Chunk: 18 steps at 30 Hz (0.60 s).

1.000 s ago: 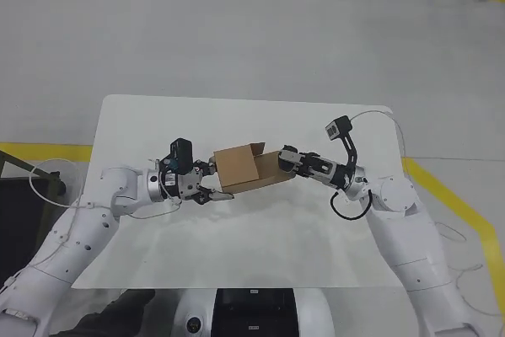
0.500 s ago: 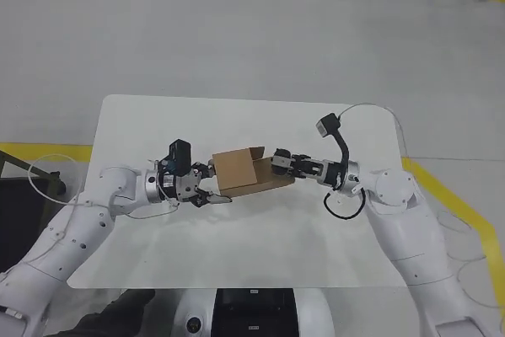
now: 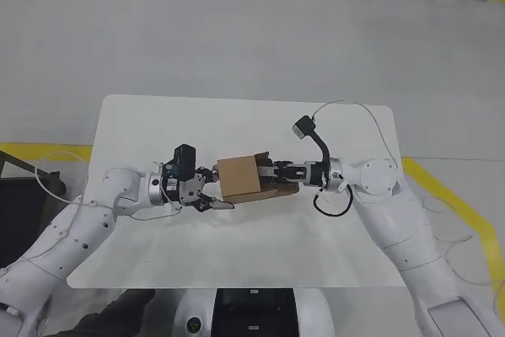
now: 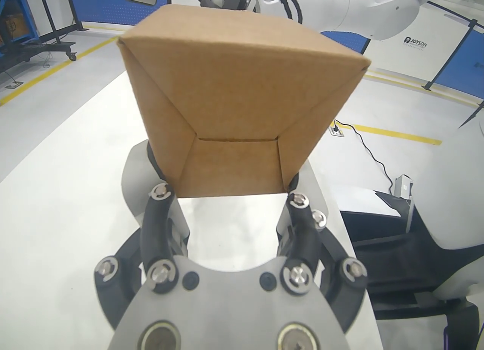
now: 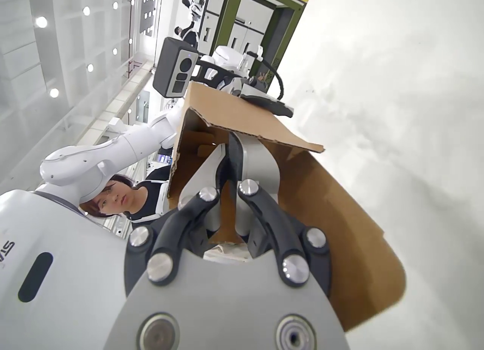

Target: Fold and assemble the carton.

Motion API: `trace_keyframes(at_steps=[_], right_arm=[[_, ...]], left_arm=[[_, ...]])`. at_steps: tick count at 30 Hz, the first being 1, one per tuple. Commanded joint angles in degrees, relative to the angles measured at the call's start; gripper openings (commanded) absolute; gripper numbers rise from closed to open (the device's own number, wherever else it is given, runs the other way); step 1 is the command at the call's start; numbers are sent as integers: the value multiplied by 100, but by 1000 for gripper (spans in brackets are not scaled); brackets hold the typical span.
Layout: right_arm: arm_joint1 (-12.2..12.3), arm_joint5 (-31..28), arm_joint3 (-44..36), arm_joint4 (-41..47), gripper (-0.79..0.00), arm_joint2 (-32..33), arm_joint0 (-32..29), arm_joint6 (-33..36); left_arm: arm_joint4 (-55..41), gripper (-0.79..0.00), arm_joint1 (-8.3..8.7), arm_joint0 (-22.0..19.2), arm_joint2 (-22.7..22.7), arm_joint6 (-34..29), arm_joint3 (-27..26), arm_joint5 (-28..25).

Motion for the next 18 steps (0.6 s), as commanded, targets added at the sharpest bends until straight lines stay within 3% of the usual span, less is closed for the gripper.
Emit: trace_keyframes(at_steps=[1,18], right_arm=[[-13,-61,59,72,-785,-55,45,34],[-104,-222,261,290,-785,-507,240,157]], left_arm=[[22,-403,15,-41,79,39,-1,0],[1,-443,74,-322,491,258,87,0]])
